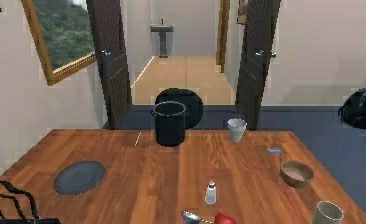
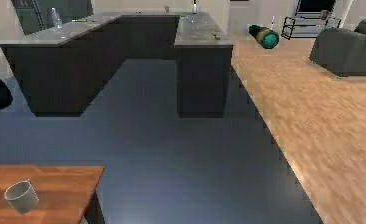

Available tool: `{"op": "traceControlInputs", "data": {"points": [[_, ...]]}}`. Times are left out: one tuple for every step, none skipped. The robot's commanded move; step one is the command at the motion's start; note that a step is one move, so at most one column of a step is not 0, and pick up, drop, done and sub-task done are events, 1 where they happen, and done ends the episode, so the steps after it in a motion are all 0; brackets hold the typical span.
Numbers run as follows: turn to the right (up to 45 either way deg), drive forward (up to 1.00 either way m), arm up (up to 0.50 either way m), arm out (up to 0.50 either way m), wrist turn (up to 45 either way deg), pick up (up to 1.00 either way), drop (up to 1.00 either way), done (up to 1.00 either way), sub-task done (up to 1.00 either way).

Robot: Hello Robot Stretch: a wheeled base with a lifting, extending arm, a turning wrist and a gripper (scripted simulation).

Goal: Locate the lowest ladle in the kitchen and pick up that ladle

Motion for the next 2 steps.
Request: {"op": "traceControlInputs", "data": {"points": [[0.0,0.10,0.00,0.00,0.0,0.00,0.00,0.00,0.00],[-45.0,0.00,0.00,0.00,0.0,0.00,0.00,0.00,0.00]]}}
